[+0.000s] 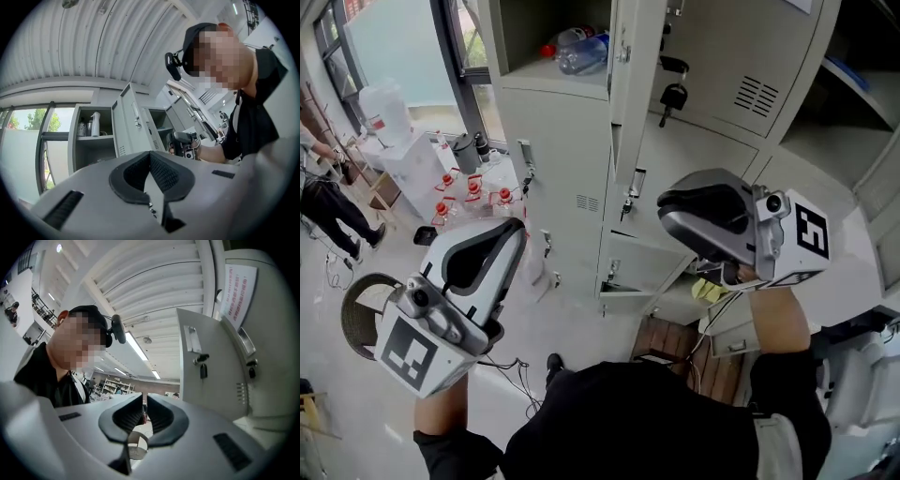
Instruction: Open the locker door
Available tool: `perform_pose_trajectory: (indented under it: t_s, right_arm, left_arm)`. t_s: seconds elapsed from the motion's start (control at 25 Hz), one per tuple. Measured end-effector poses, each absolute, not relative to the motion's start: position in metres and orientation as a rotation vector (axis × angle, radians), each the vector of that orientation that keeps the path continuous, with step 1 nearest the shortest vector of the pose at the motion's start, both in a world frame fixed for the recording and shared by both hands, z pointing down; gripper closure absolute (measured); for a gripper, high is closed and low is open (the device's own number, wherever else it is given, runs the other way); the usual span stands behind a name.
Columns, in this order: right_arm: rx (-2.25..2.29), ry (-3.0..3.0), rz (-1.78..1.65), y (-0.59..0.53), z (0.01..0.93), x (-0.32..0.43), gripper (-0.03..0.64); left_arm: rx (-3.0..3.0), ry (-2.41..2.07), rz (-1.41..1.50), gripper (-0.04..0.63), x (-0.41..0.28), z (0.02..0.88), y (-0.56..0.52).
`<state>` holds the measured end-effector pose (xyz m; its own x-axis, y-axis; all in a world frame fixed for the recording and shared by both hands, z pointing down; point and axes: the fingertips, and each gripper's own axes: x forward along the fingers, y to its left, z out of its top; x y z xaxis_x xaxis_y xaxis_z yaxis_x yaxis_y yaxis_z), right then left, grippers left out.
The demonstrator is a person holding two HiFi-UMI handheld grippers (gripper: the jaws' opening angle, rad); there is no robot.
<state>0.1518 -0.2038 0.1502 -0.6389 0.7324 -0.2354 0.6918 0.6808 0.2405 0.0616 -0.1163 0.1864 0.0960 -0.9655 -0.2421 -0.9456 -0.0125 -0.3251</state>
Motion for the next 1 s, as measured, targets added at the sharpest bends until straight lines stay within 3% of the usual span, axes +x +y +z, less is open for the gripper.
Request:
perform_pose_trajectory:
  t_s: [0.48, 1.0]
  right_arm:
    - [1.034, 2.680, 0.079, -0.173, 0.267, 0.126, 0.586]
    - [1.072, 2.809, -0.110, -0.158, 0.397, 0.076, 0.591]
  left_arm:
    - [-1.865, 2.131, -0.138, 0.584, 0.064, 0.294, -0.110]
    - [-1.851, 2.392, 0.023, 0.584, 0.052, 0.395, -0.096]
